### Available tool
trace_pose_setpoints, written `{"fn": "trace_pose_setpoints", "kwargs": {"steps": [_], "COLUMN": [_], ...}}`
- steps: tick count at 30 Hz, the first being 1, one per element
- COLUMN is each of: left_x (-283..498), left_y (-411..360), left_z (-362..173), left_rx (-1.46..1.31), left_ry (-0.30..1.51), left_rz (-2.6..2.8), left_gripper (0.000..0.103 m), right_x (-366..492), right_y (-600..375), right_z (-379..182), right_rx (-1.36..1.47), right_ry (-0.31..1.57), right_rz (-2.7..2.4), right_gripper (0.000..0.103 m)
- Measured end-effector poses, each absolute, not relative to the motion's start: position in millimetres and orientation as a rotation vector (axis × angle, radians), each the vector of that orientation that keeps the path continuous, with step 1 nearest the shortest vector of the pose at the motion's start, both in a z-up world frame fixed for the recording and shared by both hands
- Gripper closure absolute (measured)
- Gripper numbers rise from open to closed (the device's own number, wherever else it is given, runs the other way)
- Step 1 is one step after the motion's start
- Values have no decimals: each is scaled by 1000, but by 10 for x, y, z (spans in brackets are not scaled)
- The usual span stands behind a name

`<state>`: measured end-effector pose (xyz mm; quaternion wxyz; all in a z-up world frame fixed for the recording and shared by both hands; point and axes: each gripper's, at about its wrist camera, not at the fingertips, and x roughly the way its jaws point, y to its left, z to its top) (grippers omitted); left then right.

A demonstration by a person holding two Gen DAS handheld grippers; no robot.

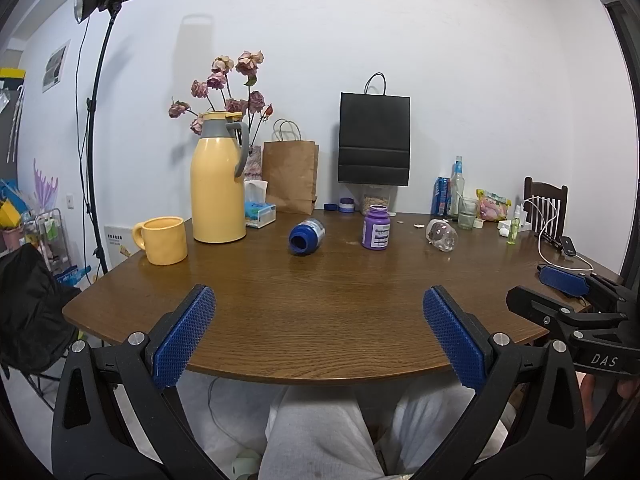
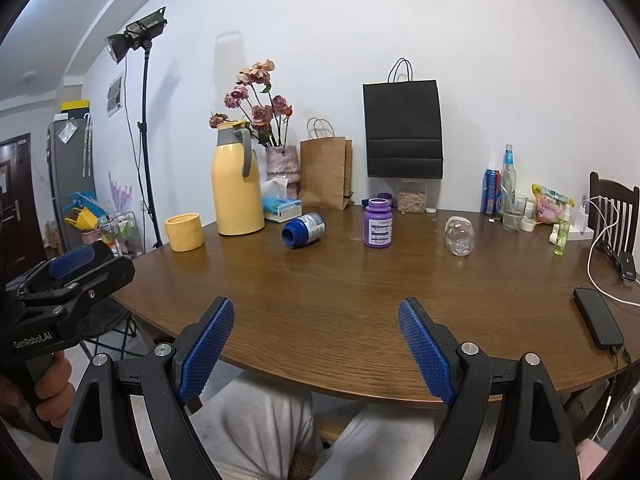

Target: Flip cup upright

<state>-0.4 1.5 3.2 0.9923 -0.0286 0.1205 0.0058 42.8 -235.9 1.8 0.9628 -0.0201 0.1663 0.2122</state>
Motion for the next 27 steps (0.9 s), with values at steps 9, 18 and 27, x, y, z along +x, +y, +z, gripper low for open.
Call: {"fn": "trace_pose_setpoints", "kwargs": {"steps": [9, 18, 27], "left_x": [-10, -10, -9], "left_y": [-1, -1, -3], "left_z": [36, 37, 36], "left_rx": [-54, -55, -56], "left_ry": [238, 239, 239], "left_rz": [12, 12, 13], "left_gripper": [0, 0, 0], "right_x": [410, 399, 420], "right_y": [-2378, -2385, -2391], "right_z": [35, 38, 34], "right_rx": [-42, -37, -35], "right_ry": [331, 330, 330], "right_rz": [425, 425, 424], "right_gripper": [15, 15, 15]}}
